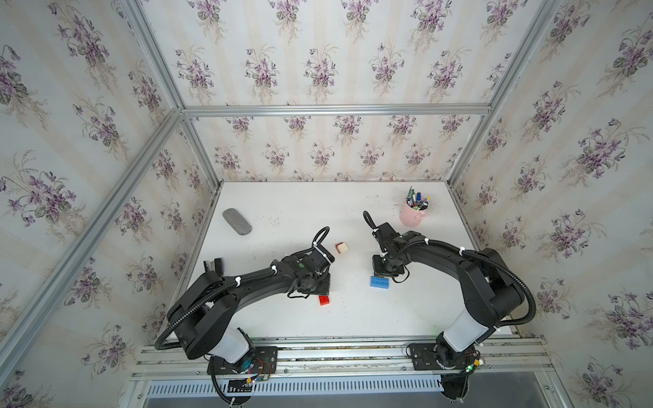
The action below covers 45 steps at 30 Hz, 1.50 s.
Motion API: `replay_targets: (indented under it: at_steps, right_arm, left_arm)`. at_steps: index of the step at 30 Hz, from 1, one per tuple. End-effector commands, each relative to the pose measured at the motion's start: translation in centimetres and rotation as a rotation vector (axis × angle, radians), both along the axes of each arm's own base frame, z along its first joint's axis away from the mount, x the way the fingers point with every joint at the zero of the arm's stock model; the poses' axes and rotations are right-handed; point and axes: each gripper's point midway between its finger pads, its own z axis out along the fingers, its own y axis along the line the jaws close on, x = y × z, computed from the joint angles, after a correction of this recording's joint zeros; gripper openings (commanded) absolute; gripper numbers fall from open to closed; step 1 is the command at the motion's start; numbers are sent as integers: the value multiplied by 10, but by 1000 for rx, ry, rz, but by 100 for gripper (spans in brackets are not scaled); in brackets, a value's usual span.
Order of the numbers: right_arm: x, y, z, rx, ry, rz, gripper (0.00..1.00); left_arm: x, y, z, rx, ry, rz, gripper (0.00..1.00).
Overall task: Assemble the letter y with lego
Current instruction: Adjust the lego brick at the center of the board.
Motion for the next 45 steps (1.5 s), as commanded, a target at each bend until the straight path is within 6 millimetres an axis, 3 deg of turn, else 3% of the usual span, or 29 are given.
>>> replay_targets:
  at_steps: [1, 6, 14, 18, 23, 30, 35, 38, 45]
  right_arm:
    - [3, -9, 5, -50, -13, 8, 29]
    - [-4, -30, -1, -103, 10, -24, 30]
    - [-24, -34, -4, -91, 53, -22, 30]
    - [-39, -25, -1, -59, 78, 7, 29]
    - [-56, 10, 2, 14, 107, 85, 29]
    - [-44, 19, 10, 19, 57, 93, 29]
    - [-33, 30, 32, 54, 5, 137, 29]
    - [-33, 38, 38, 86, 2, 174, 28]
    - [-47, 51, 32, 79, 38, 266, 27]
  left_arm:
    - [3, 2, 1, 12, -8, 9, 51]
    - [4, 2, 0, 15, -12, 12, 51]
    - [3, 1, -1, 16, -9, -1, 51]
    - [3, 0, -1, 12, -7, -3, 51]
    - [4, 0, -1, 14, -12, -3, 51]
    - [2, 2, -1, 12, -11, 3, 51]
    - [3, 1, 1, 6, -15, 5, 51]
    - [4, 0, 6, -4, -26, 4, 51]
    - [4, -13, 30, -103, -78, -55, 54]
